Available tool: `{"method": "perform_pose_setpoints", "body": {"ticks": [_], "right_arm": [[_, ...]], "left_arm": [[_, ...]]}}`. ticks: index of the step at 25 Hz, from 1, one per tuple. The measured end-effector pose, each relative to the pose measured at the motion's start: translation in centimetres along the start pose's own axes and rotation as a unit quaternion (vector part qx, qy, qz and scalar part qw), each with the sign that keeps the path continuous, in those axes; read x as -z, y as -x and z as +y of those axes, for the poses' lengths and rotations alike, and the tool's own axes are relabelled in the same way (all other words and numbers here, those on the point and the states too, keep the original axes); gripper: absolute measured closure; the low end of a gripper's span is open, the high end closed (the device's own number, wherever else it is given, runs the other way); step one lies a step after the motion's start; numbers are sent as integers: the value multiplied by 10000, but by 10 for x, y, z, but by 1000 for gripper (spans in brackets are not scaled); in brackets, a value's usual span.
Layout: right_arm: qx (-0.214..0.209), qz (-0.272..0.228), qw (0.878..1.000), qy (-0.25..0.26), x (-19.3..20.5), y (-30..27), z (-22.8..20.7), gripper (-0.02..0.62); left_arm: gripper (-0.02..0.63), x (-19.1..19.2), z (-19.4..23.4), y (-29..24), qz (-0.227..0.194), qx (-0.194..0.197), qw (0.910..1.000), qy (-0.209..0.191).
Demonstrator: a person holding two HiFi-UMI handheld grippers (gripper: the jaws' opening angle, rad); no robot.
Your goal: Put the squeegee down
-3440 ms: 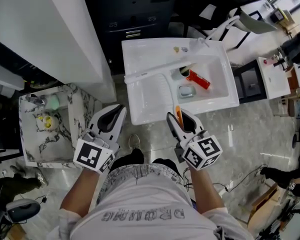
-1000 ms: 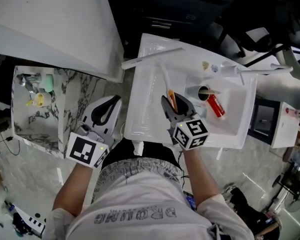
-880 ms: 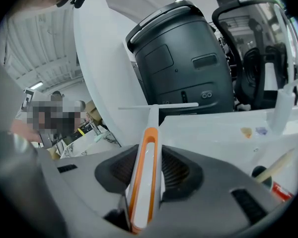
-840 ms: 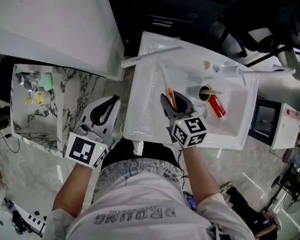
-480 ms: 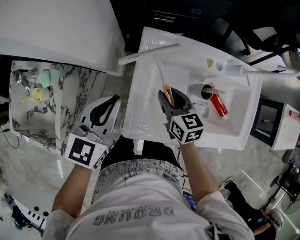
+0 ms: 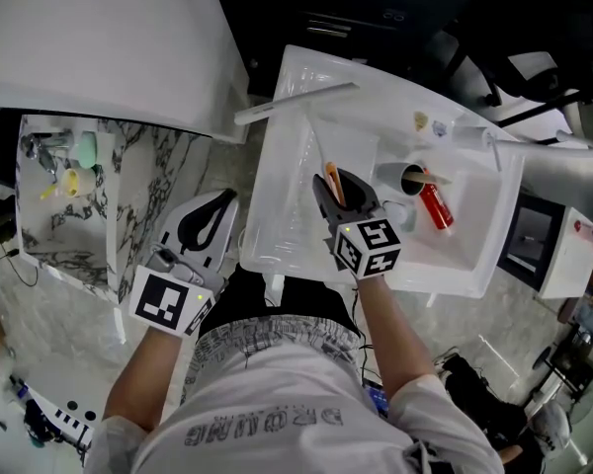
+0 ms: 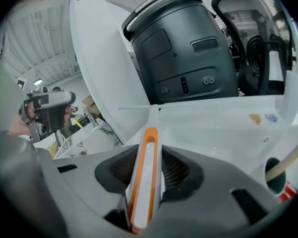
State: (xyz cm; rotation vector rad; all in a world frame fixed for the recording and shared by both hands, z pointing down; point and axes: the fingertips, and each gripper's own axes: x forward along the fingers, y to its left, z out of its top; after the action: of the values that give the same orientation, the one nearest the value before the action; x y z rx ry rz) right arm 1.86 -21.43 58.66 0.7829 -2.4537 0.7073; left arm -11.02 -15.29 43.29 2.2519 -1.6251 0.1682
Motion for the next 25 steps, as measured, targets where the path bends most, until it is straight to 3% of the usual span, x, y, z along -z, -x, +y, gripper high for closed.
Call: {"method": "perform_pose_setpoints", "body": {"ticks": [25], "right_arm": [[119, 226, 9994, 252, 25, -16, -12, 459]], "left_arm": [[584, 14, -5, -5, 127, 15, 9999, 67]]}}
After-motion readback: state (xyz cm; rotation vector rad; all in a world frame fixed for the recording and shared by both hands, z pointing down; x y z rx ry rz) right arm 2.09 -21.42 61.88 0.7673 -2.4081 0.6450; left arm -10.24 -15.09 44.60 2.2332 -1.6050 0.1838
